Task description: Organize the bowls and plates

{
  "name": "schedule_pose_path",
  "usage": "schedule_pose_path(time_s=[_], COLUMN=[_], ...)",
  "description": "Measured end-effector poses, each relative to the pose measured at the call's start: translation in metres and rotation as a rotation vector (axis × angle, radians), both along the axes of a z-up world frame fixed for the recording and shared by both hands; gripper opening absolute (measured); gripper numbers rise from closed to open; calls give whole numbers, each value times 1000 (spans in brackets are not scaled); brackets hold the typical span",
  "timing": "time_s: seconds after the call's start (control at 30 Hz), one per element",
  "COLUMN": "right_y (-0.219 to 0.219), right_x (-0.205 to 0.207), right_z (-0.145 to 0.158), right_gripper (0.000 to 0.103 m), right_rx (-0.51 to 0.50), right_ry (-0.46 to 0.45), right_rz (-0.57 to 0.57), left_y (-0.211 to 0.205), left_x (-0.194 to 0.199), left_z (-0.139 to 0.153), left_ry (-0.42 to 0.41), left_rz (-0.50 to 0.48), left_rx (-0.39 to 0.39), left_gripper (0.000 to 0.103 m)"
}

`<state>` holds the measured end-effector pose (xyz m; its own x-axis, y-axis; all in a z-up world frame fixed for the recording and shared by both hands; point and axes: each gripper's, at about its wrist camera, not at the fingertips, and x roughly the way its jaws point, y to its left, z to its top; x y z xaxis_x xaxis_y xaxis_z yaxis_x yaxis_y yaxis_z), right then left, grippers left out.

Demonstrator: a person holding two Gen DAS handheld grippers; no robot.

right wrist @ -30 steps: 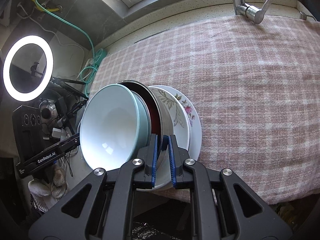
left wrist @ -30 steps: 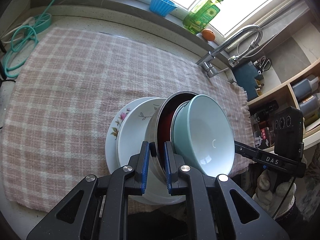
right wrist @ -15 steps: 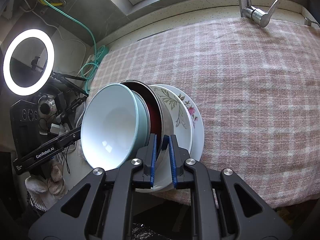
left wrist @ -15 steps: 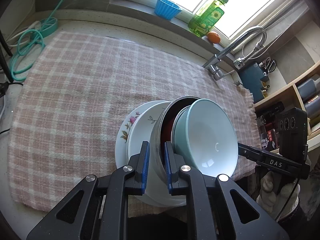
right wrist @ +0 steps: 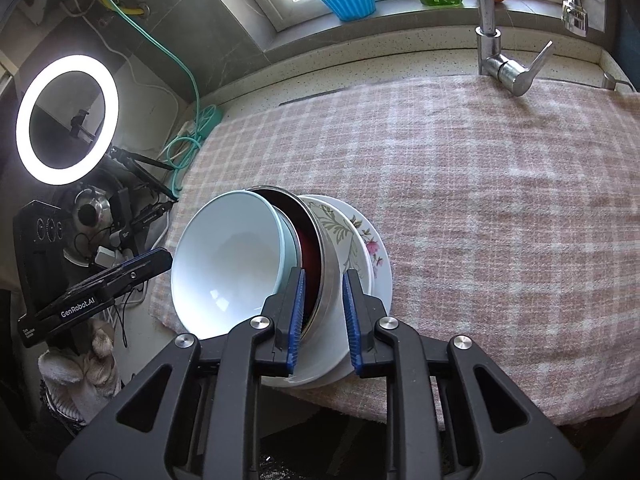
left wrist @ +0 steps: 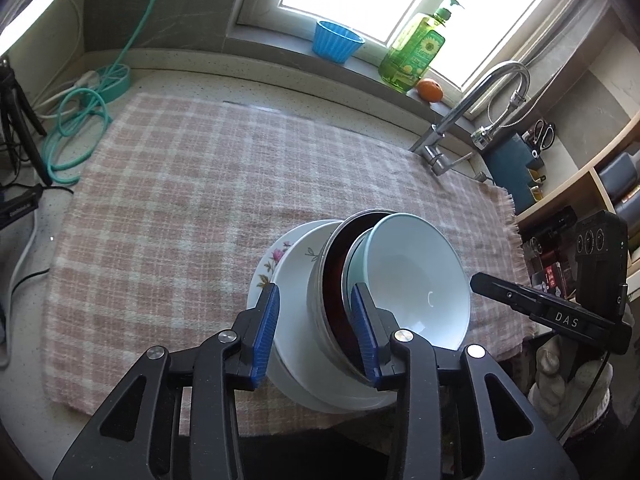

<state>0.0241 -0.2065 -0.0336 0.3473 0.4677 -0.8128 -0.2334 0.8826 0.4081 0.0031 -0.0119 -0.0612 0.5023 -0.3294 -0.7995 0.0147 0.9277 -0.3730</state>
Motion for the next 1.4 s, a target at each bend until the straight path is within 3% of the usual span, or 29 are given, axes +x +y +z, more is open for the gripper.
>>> schedule_pose_path(time_s=[0.2, 0.27, 0.33, 0.43, 0.57, 0.67, 0.83, 0.93, 1.4], right_y=[0, 0, -1, -1, -6, -8, -14, -16, -13], right_x=[-9, -14, -20, -30, -46, -55, -63, -65, -66], right_z=[15, 20, 25, 33, 45, 51, 56, 58, 66], right_gripper=[23, 34, 38, 41, 66, 77, 79, 84, 87], right_rx=[-35, -38, -43, -61, -63, -68, -65, -56, -64], right_ry=[-72, -97, -126, -175, -246, -289, -313, -318, -349], right_rz=[2, -3, -8, -15, -44, -59, -77, -95, -91], left_y=[-9, -10, -11, -15, -20, -21, -25, -23, -28], left_x=[-11, -15, -20, -27, -37, -43, -50, -51, -52], left_z=[15, 18, 20, 25, 33, 37, 43, 46, 53], left_ry=[-59, -70, -83, -106, -143, -156, -172, -176, -196], left_rz=[0, 3, 3, 1, 11, 25, 29, 38, 31], left_rx=[60, 72, 88, 125, 168, 174, 207, 199, 208], left_gripper=[45, 47, 59, 64, 71, 74, 77, 78, 79])
